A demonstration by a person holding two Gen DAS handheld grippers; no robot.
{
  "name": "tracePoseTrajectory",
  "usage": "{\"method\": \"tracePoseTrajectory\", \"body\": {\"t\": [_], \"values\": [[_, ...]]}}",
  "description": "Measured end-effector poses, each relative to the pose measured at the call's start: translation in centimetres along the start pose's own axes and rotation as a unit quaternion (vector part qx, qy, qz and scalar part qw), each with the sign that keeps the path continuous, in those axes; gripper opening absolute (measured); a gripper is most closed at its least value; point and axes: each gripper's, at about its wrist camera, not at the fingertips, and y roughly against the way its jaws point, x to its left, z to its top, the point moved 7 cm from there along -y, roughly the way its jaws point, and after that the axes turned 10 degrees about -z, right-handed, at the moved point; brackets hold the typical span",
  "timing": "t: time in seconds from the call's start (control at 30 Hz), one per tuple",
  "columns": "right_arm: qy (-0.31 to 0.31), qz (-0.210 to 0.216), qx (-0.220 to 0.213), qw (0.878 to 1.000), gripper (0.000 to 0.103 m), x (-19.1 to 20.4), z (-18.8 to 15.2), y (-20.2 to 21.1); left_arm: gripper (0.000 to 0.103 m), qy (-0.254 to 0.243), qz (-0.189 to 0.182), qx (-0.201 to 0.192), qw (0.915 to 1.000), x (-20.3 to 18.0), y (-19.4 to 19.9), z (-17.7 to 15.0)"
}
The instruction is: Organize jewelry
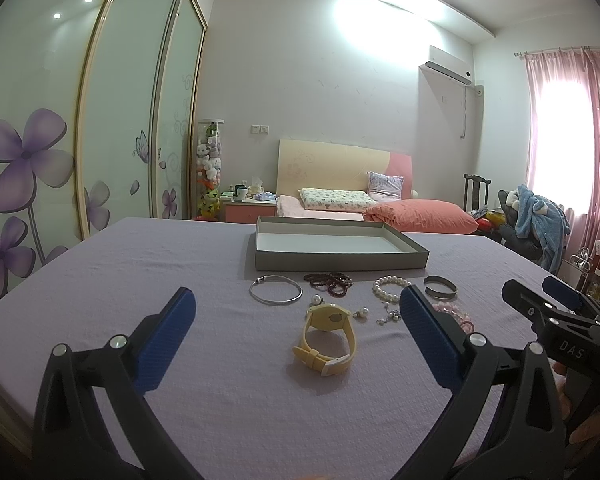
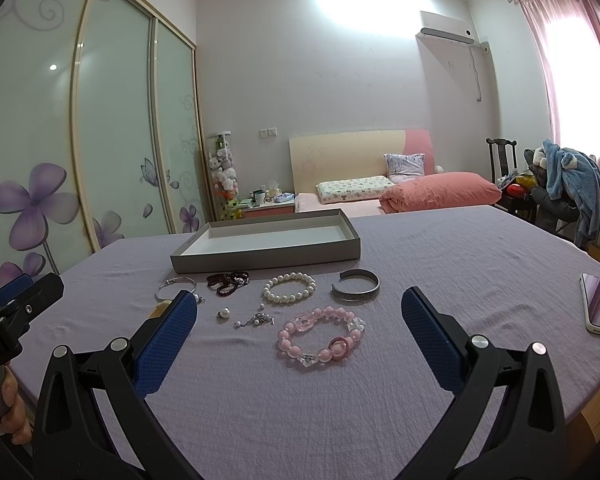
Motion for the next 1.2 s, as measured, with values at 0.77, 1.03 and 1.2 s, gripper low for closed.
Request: {"method": "tracePoseTrajectory", "body": {"t": [0.77, 1.03, 1.2], "values": [[0.000, -0.002, 0.012, 1.000, 0.101, -0.3, -0.6, -0.4, 0.099, 0.012, -0.003, 0.017, 0.9998, -0.6, -1.6, -1.9], [0.004, -0.018, 0.077, 0.997, 0.099, -1.5, -1.6, -3.9, 0.099, 0.030, -0.021, 0.072, 0.9967, 0.4, -4.2, -2.9], [0.020, -0.030, 0.151, 0.988, 0.066, -2.3, -2.6, -6.7, 0.099, 0.053, -0.023, 0.121, 0.9910, 1.4, -6.4, -3.9]]}}
